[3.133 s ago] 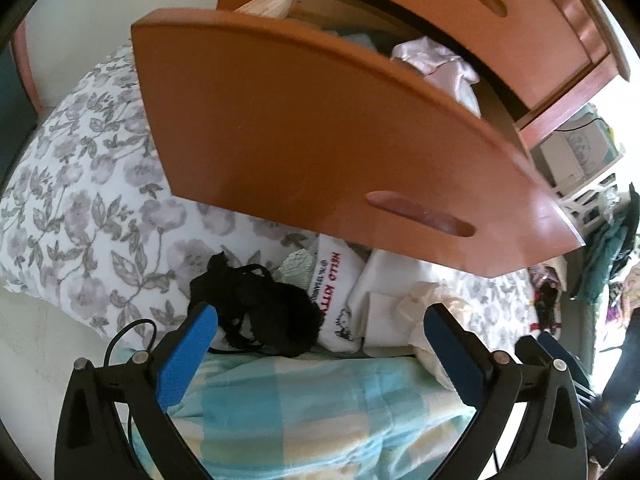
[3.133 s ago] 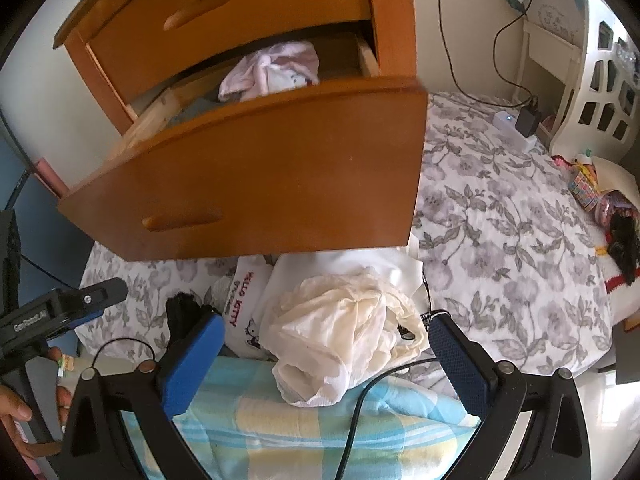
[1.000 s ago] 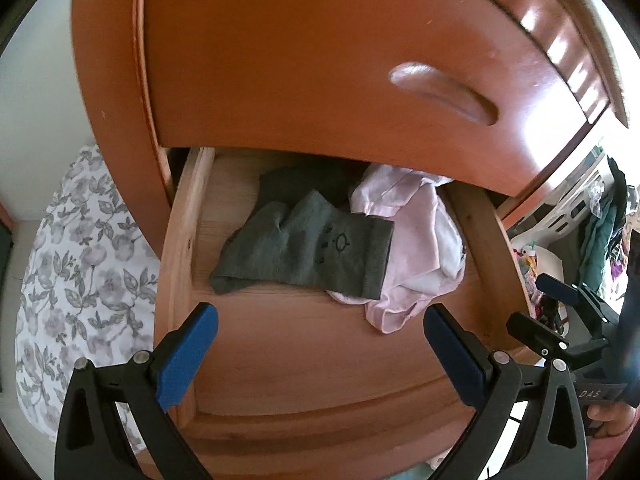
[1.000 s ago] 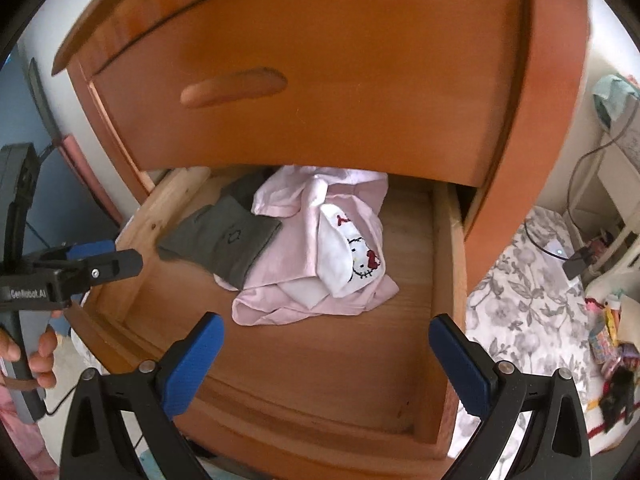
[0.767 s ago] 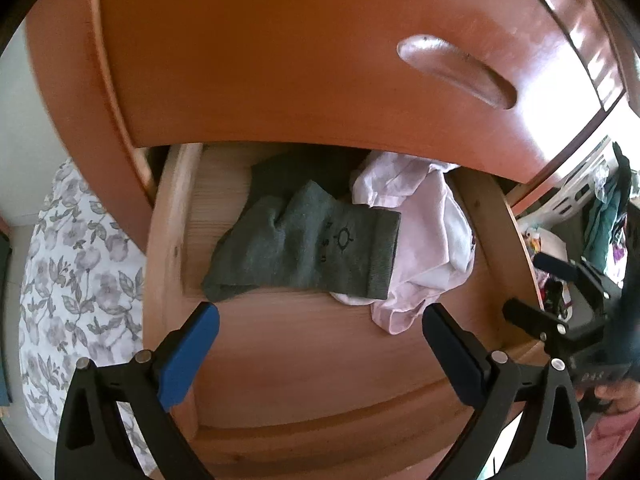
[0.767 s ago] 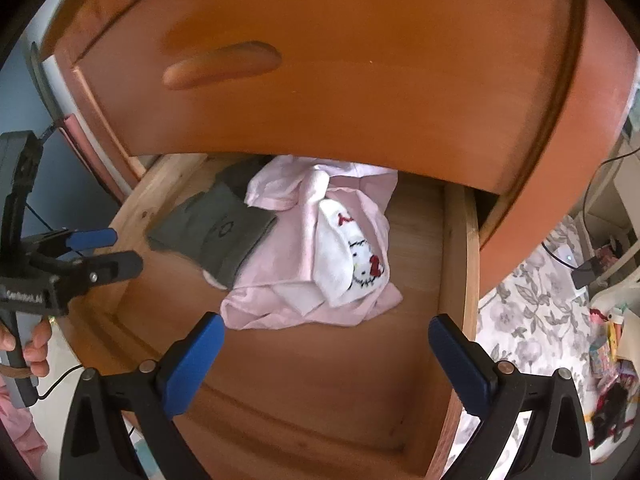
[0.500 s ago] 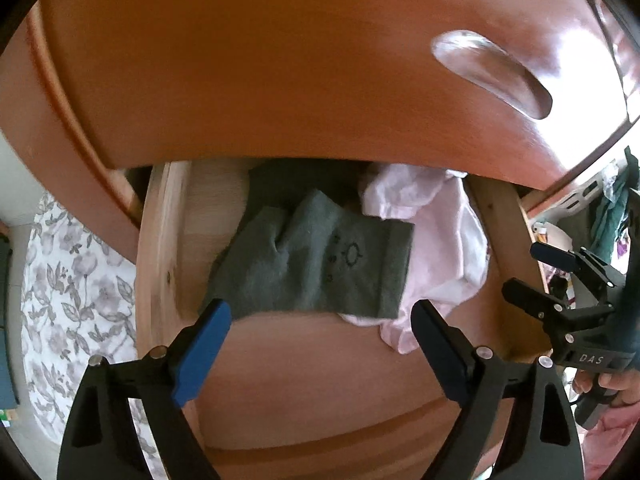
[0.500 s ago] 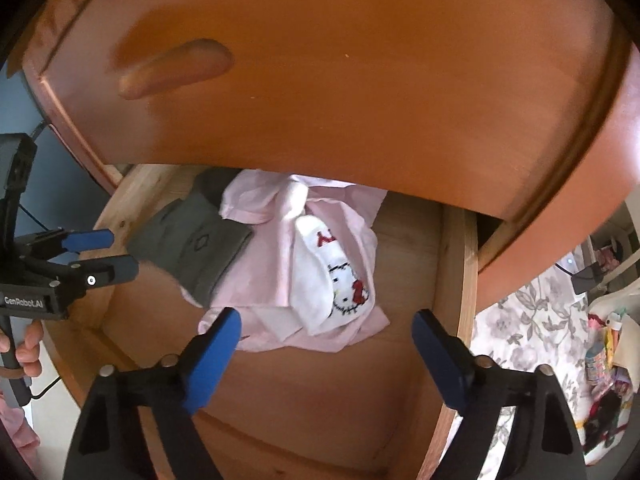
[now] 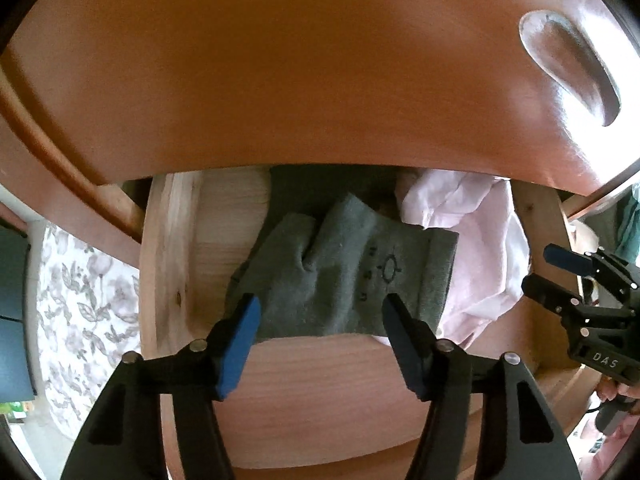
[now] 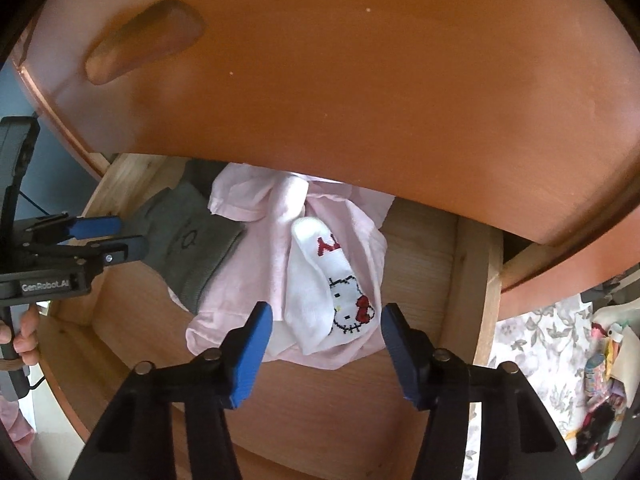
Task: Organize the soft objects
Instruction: 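Close the left tool on the grey sock, then close the right tool on the white Hello Kitty sock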
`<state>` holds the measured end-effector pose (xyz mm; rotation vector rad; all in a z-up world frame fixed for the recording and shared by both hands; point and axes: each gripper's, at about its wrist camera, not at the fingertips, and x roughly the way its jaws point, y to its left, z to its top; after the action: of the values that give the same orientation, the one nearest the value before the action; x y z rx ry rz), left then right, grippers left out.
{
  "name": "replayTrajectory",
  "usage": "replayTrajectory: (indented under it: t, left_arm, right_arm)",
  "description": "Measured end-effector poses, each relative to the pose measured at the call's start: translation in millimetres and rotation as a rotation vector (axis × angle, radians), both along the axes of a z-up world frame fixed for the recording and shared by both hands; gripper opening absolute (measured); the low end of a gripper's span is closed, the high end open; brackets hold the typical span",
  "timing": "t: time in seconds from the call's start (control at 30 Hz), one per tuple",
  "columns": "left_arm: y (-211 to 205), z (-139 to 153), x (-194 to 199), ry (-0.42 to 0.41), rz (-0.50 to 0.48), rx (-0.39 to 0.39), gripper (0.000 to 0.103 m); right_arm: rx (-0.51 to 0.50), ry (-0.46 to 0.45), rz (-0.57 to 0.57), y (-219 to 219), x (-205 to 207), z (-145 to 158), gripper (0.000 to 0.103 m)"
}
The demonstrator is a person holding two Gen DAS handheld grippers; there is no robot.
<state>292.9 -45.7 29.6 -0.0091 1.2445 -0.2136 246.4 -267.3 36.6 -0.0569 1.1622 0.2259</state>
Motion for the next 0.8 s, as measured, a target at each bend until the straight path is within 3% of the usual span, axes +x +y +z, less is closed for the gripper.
replayTrajectory:
  t: [0.3,0.67,0.8]
  left_arm:
    - [1,-15,25,0.077,0.02,0.022,0.044]
    - [6,-17,24,0.078,0.031,0.024,0.043]
    - [-1,-12,18,0.078,0.026,0.021,0.043]
  right_arm:
    - [0.0,0.032,0.005,-5,7,-5,0.048]
    - [-0.001,0.068,0.038,0,12,-14,0.045]
    - [0.001,0.082,0.054,2,12,-18,0.035]
